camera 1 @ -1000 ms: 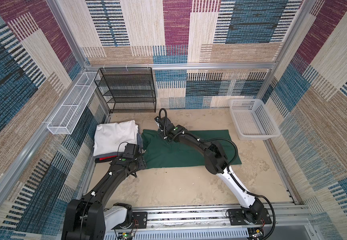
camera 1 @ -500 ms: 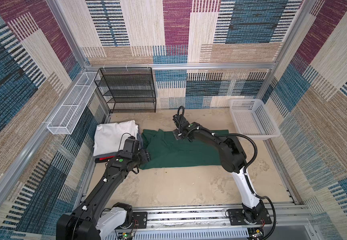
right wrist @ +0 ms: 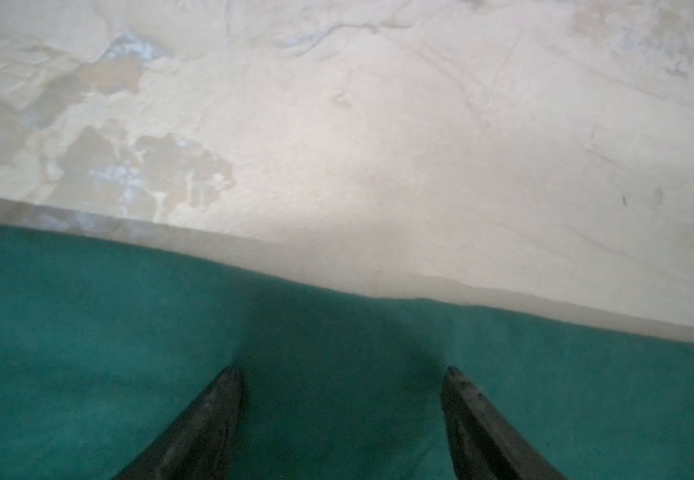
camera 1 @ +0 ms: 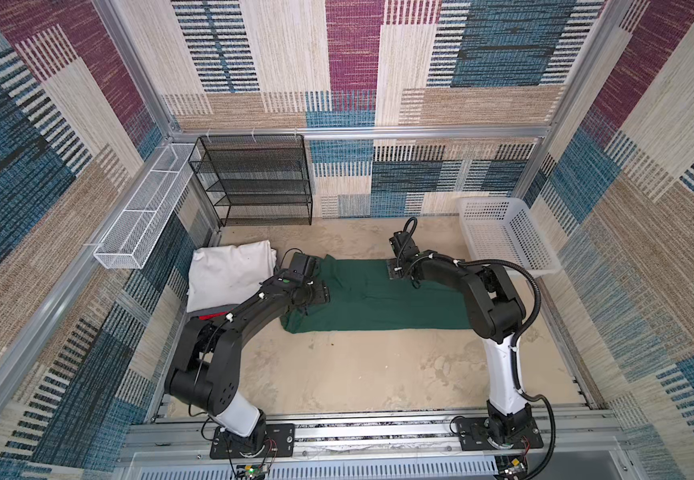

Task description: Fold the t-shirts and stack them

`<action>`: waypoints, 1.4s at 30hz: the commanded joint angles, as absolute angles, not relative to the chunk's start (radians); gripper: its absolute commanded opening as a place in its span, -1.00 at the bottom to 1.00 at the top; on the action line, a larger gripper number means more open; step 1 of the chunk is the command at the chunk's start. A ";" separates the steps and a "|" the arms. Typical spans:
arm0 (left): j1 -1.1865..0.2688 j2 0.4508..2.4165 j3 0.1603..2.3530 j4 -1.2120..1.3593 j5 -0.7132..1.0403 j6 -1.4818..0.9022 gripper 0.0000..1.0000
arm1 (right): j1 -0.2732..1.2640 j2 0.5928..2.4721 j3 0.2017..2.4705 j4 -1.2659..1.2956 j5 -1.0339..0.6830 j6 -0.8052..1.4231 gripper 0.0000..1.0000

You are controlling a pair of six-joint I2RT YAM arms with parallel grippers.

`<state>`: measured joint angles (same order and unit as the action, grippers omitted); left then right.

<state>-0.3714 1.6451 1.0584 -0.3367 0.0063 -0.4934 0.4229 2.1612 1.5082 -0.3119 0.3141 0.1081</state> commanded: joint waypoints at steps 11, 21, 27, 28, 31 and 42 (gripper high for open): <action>-0.358 2.018 1.378 -0.410 -0.078 -0.411 0.46 | 0.394 2.017 1.302 -0.343 0.269 0.178 0.40; -0.316 2.233 1.644 -0.486 -0.080 -0.370 0.46 | 0.394 1.883 1.217 -0.383 0.223 0.202 0.35; -0.307 2.369 1.859 -0.547 -0.069 -0.314 0.46 | 0.394 1.843 1.145 -0.402 0.175 0.222 0.31; -0.306 2.400 1.914 -0.578 -0.071 -0.303 0.46 | 0.394 1.830 1.119 -0.392 0.170 0.222 0.31; -0.306 2.469 2.047 -0.640 -0.058 -0.279 0.44 | 0.394 1.810 1.070 -0.393 0.169 0.224 0.31; -0.307 2.578 2.295 -0.719 -0.058 -0.140 0.46 | 0.396 1.763 0.970 -0.432 0.087 0.250 0.12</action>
<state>-0.3077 2.5599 2.2665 -0.6464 -0.0746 -0.2127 0.3931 1.7737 0.9985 -0.3389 0.1478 0.2306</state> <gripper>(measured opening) 0.728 0.572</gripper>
